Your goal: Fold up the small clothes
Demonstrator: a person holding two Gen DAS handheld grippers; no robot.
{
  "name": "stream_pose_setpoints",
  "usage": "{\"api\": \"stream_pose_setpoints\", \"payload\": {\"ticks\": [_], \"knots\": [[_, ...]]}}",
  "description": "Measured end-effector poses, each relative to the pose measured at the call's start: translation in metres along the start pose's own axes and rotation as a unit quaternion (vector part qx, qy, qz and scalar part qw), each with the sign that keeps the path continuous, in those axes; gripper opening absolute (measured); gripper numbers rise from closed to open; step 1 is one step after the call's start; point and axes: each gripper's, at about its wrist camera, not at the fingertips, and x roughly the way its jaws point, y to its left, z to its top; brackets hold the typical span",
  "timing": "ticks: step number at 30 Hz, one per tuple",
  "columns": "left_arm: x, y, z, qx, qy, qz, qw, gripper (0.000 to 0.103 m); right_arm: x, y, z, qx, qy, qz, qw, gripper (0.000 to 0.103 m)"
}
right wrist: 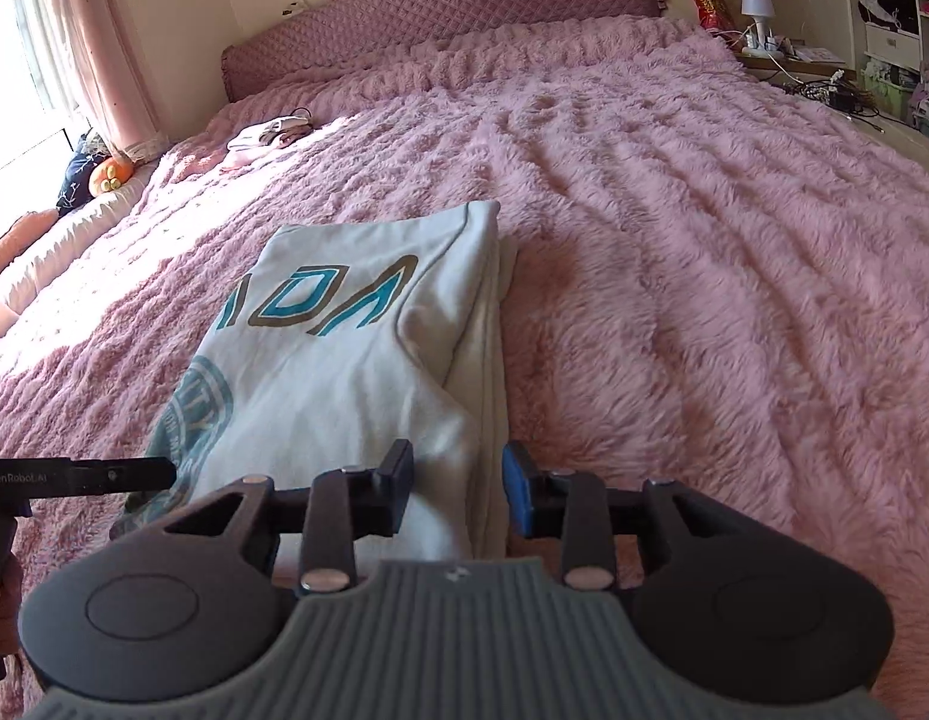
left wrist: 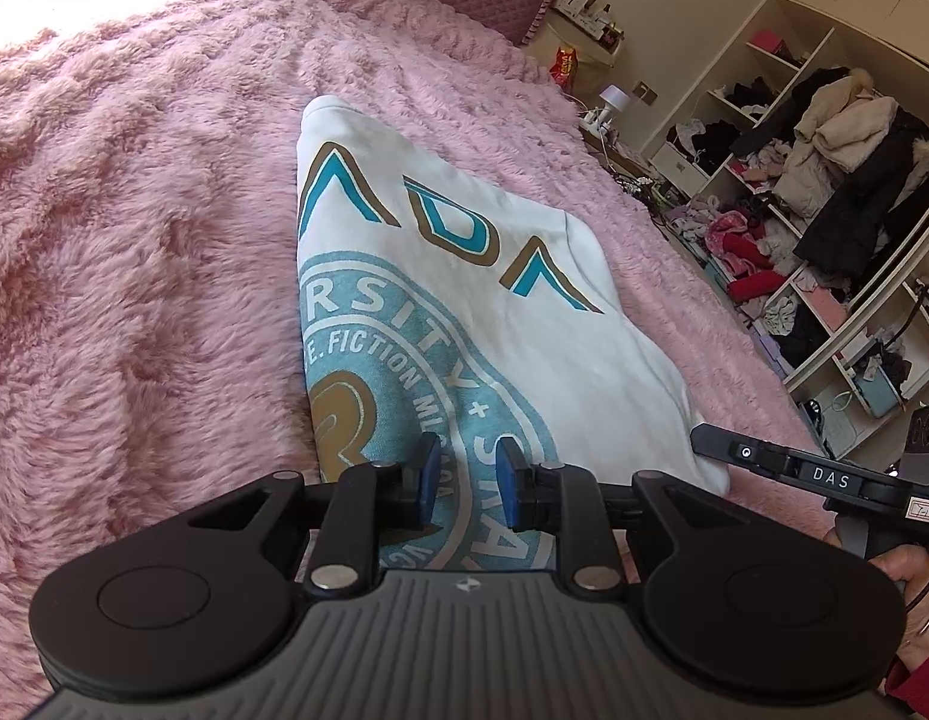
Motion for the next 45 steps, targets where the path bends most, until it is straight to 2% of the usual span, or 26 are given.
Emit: {"api": "stream_pose_setpoints", "payload": {"ticks": [1,3,8,14,18,22,23,25,27,29,30,34,37,41,45], "knots": [[0.0,0.0,0.0,0.001,0.0,0.001,1.0,0.027,0.001,0.0,-0.004,0.005,0.002,0.008,1.0,0.0],[-0.001,-0.001,0.0,0.001,0.0,0.003,1.0,0.027,0.002,0.004,-0.005,0.006,0.003,0.011,1.0,0.0],[-0.006,-0.01,0.005,0.002,0.0,-0.003,1.0,0.027,-0.023,0.007,0.003,-0.001,-0.033,-0.012,0.999,0.0],[0.001,-0.026,0.005,0.039,0.014,0.036,0.9985,0.03,-0.01,-0.005,-0.01,0.001,0.0,-0.021,1.0,0.0],[0.001,-0.025,0.003,0.038,0.015,0.034,0.9986,0.033,0.001,-0.012,-0.022,0.026,0.006,-0.024,0.999,0.0],[0.003,-0.021,0.003,0.036,0.018,0.03,0.9988,0.034,0.002,-0.009,-0.022,0.017,0.009,-0.028,0.999,0.0],[0.003,-0.021,0.002,0.036,0.018,0.03,0.9988,0.034,0.002,-0.008,-0.021,0.014,0.009,-0.031,0.999,0.001],[0.003,-0.02,0.003,0.036,0.017,0.031,0.9987,0.034,-0.002,-0.006,-0.018,0.012,0.003,-0.039,0.999,0.027],[0.0,-0.02,0.006,0.031,0.017,0.027,0.999,0.034,-0.007,-0.007,-0.012,0.017,-0.013,-0.041,0.999,0.037],[-0.003,-0.019,0.009,0.031,0.01,0.021,0.9992,0.034,-0.012,-0.009,0.001,0.019,-0.044,-0.03,0.998,0.038],[-0.005,-0.019,0.011,0.031,0.006,0.022,0.9993,0.034,-0.011,-0.009,0.008,0.018,-0.054,-0.028,0.998,0.043],[-0.003,-0.012,0.023,0.02,-0.005,0.024,0.9995,0.034,0.017,-0.006,0.051,0.007,-0.078,-0.007,0.997,0.044],[0.003,-0.01,0.025,0.019,-0.001,0.023,0.9996,0.034,0.052,-0.001,0.079,-0.009,-0.074,-0.003,0.997,0.044],[0.01,-0.011,0.022,0.029,0.003,0.024,0.9993,0.035,0.095,0.005,0.106,-0.022,-0.067,-0.022,0.997,0.044],[0.014,-0.008,0.02,0.032,0.003,0.021,0.9993,0.038,0.129,0.0,0.12,-0.005,-0.052,-0.034,0.998,0.042]]}}
